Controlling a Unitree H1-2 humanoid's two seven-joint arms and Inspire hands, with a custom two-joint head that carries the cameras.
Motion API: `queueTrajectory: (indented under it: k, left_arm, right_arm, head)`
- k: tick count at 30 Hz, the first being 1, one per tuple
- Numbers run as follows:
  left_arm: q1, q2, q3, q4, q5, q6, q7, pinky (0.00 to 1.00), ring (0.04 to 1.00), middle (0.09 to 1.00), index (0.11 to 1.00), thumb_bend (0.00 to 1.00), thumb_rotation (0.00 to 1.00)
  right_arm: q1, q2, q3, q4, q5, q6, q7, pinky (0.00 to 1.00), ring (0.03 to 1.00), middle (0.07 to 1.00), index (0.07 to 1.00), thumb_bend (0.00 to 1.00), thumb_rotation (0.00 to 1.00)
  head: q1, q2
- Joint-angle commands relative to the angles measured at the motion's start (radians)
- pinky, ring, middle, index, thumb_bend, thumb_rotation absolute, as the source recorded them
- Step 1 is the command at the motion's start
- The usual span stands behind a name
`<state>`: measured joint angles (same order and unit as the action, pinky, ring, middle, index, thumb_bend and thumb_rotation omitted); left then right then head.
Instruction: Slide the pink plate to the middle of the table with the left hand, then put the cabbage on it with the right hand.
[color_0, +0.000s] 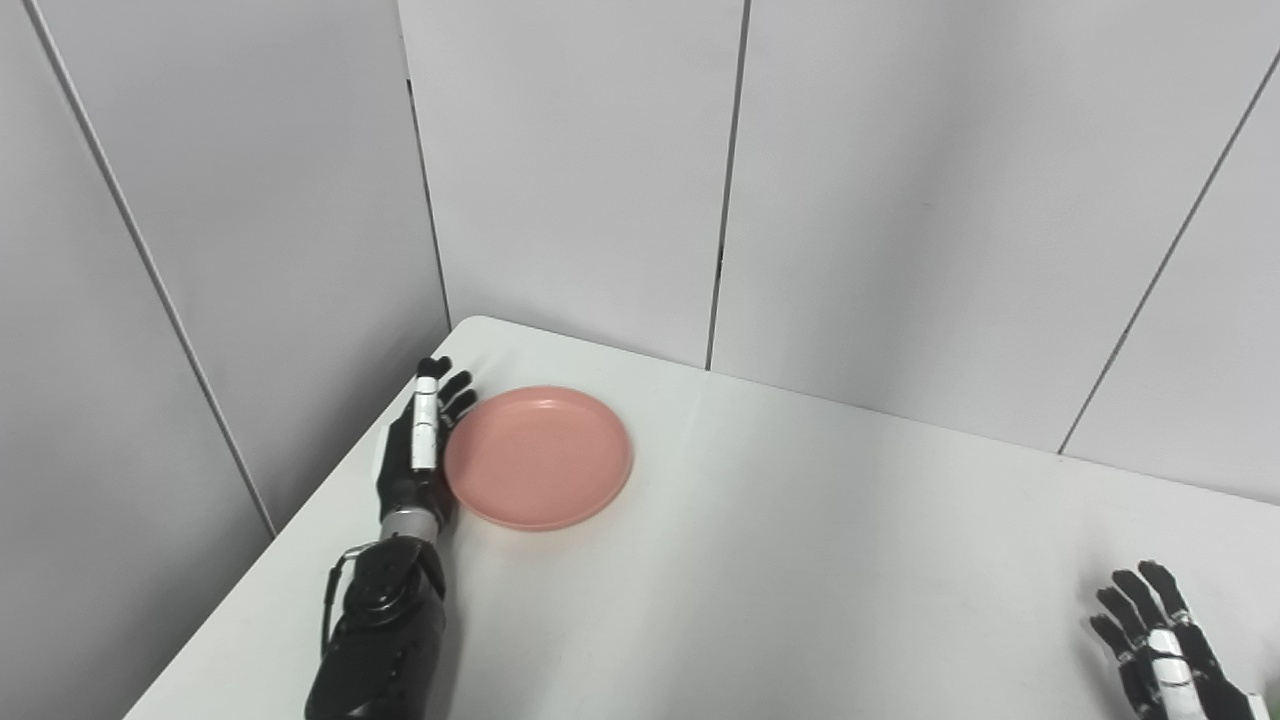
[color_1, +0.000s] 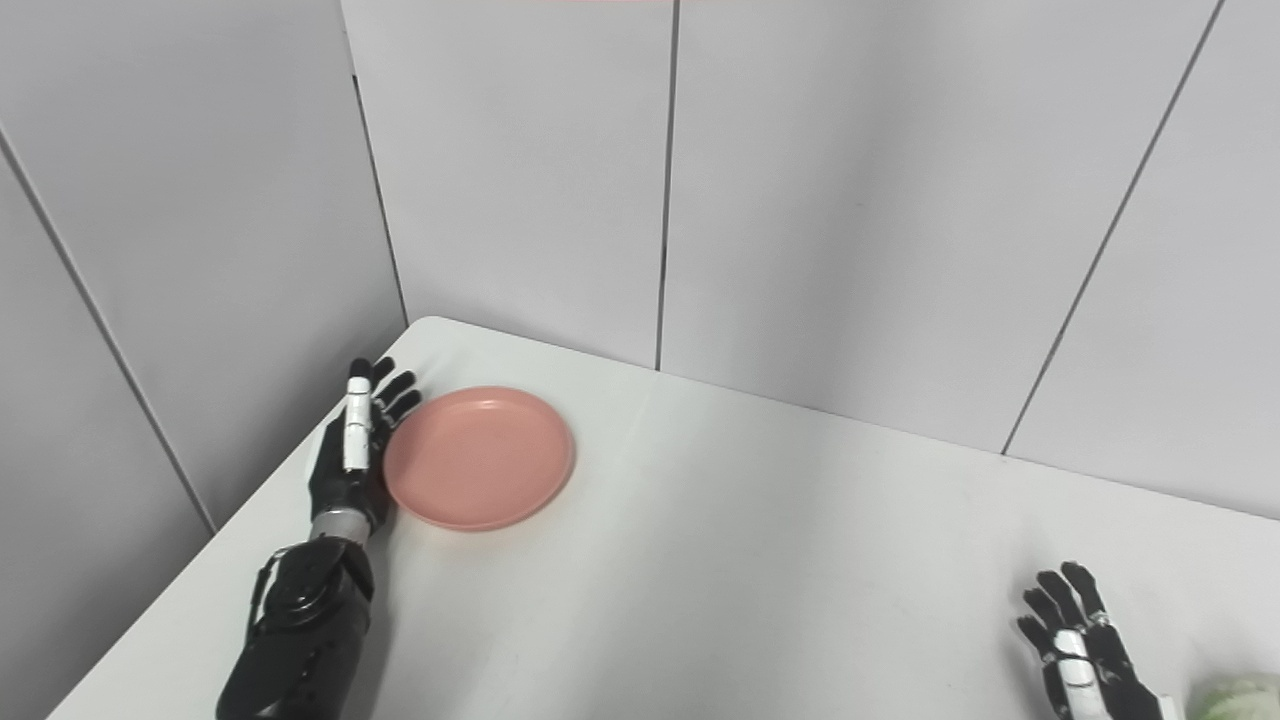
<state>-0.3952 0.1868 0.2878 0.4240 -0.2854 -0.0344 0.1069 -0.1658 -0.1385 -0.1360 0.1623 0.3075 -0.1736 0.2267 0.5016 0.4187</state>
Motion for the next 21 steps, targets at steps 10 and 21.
queueTrajectory:
  k: [10,21]
  left_arm:
    - [0.01,-0.03,-0.135,-0.098,0.055,0.067,-0.098,0.8,0.806,0.819,0.817,0.8,0.91]
    - [0.036,-0.108,-0.241,-0.168,0.109,0.109,-0.131,0.87,0.851,0.856,0.858,0.76,0.96]
  right_arm:
    - [0.017,0.005,0.002,-0.008,0.007,-0.005,0.003,1.0,0.972,0.967,0.98,0.76,0.73]
    - [0.019,0.009,0.006,-0.03,0.005,0.009,-0.003,1.0,0.974,0.964,0.994,0.72,0.74]
  head:
    - [-0.007,0.006]
    - [-0.023,0.027]
